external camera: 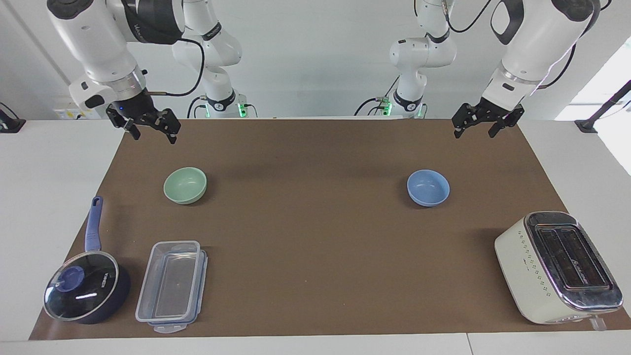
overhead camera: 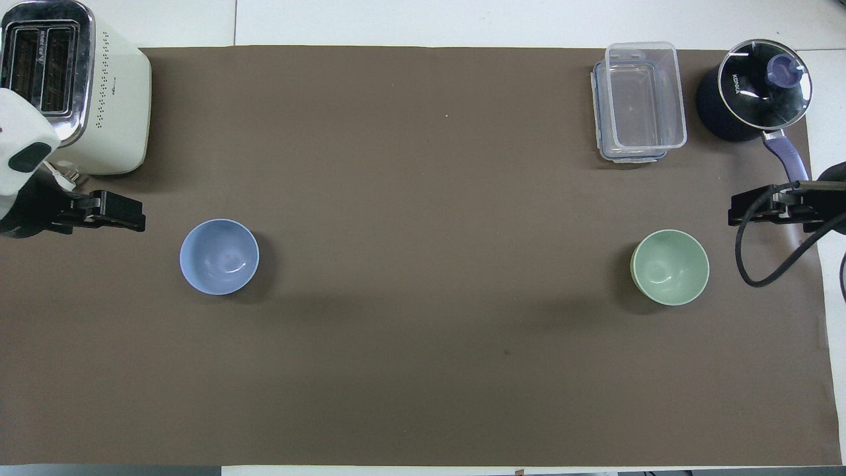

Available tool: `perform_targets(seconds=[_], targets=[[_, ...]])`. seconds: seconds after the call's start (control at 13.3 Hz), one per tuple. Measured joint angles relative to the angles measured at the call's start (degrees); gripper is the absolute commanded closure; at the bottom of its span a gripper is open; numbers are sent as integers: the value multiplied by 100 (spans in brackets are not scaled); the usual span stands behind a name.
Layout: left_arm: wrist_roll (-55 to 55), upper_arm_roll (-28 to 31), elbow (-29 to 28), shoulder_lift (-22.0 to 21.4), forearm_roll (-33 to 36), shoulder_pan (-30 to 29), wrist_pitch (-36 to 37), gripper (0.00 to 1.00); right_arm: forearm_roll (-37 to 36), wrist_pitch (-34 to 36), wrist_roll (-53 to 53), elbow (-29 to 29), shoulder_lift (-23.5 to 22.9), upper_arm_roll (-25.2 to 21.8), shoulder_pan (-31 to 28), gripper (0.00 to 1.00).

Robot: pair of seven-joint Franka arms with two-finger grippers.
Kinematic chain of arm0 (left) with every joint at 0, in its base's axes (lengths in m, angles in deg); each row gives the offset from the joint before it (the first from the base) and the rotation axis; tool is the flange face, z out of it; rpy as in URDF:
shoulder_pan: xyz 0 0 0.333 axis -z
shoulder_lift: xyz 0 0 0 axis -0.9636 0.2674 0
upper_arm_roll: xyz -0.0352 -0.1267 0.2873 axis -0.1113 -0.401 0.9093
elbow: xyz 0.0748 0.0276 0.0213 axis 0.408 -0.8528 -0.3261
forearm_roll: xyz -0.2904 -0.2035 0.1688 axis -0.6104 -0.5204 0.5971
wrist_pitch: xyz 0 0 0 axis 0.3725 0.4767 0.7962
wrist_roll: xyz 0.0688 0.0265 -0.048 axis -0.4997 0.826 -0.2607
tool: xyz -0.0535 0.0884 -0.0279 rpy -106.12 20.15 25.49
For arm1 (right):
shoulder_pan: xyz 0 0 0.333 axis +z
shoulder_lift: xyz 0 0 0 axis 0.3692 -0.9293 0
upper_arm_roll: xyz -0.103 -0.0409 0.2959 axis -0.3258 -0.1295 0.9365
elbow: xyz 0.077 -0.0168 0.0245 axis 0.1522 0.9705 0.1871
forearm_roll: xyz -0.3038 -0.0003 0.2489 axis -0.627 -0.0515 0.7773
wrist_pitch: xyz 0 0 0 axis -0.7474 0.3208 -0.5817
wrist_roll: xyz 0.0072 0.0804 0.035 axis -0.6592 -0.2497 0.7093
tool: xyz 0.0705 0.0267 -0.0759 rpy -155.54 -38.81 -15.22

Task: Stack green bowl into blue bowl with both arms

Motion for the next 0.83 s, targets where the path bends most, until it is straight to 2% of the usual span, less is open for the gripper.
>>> perform_targets(seconds=[0.23,0.38,0.6,0.83], targets=[[255,21,-1061,183,1,-78,-1245,0,1,-1259,766,1209,325,-45,-512,0],[547,47,-1618,435,0,-105,-1939,0,2,-1713,991,1861,449,-60,-675,0],[671,49,-2251,725,0,-132,-2823,0,2,-2272,1027,2430,369,-64,-749,0],[754,49,-2490,741,1,-135,-3041,0,2,-2633,1042,2610,60,-64,-758,0]])
